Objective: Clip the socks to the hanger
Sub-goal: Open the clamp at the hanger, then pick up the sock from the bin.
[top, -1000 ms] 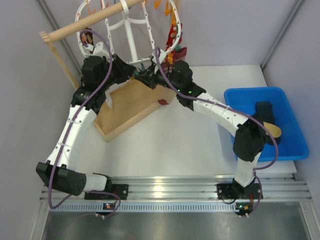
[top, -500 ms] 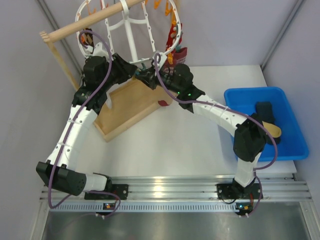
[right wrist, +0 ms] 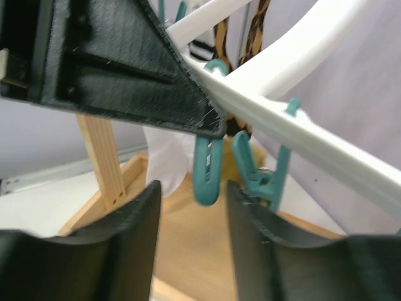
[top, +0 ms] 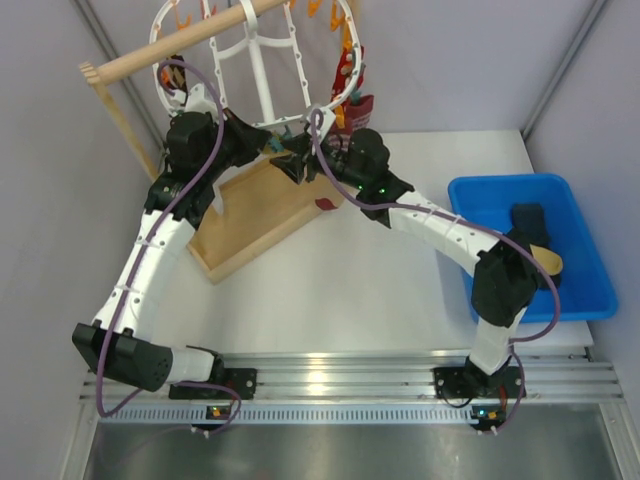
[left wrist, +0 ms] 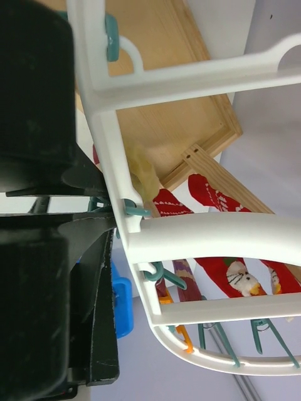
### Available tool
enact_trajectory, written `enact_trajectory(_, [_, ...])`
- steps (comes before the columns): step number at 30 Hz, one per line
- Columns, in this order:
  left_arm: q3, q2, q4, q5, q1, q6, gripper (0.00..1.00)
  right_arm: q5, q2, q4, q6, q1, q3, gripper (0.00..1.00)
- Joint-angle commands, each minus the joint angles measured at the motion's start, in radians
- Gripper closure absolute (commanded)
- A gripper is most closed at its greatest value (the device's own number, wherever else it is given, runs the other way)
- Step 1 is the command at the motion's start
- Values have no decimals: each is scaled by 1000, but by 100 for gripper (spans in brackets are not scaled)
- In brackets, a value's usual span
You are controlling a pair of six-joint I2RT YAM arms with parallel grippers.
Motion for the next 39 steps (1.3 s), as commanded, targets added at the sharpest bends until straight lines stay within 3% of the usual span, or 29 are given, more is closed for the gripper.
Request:
enact_trajectory(1, [-4, 0, 171, -5, 14, 9, 100, -68, -84, -70, -13, 12, -17, 51])
enact_trajectory(3, [-16, -3, 168, 12, 14, 16, 100, -89, -121, -101, -17, 8, -34, 38])
enact_trajectory(8, [-39, -11, 179, 42, 14, 35, 100, -156, -230, -256, -27, -54, -122, 22])
enact_trajectory(9, [-39, -11, 182, 42, 14, 39, 100, -173, -247, -288, -33, -70, -133, 10])
enact_trajectory(11, [-46, -11, 188, 57, 14, 45, 100, -241, -302, -386, -45, -142, -167, 2])
enact_trajectory(14, [-47, -8, 191, 74, 13, 49, 100, -356, -362, -504, -103, -282, -204, 0])
enact_trajectory(18, [-52, -3, 193, 84, 13, 54, 100, -477, -416, -850, -262, -551, -209, 0])
enact_trajectory(20, [-53, -7, 191, 85, 13, 60, 100, -584, -416, -1021, -462, -674, -177, 0])
enact_trajectory(21, [-53, -8, 191, 88, 13, 65, 100, -588, -395, -1105, -541, -795, -157, 0])
enact_trajectory(22, [-53, -8, 188, 90, 13, 66, 100, -576, -375, -1317, -727, -845, -129, 0])
enact_trajectory(24, [-52, -10, 183, 93, 13, 68, 100, -507, -297, -1533, -943, -978, -31, 3])
enact_trajectory(25, [-52, -8, 183, 96, 13, 69, 100, -467, -267, -1686, -1138, -1020, 12, 5])
enact_trajectory(26, [-52, -8, 183, 97, 13, 66, 100, -379, -240, -1738, -1207, -1060, 23, 7])
enact_trajectory(29, [-52, -5, 183, 111, 13, 60, 100, -205, -164, -1767, -1401, -1195, 14, 12])
enact_trajectory(32, [-55, -7, 182, 114, 13, 59, 100, -61, -144, -1650, -1519, -1288, -70, 20])
enact_trajectory(35, [-58, -10, 180, 116, 14, 60, 100, -4, -157, -1568, -1591, -1361, -171, 23])
enact_trajectory(39, [-52, 0, 177, 125, 13, 62, 100, -19, -175, -1423, -1570, -1388, -268, 29])
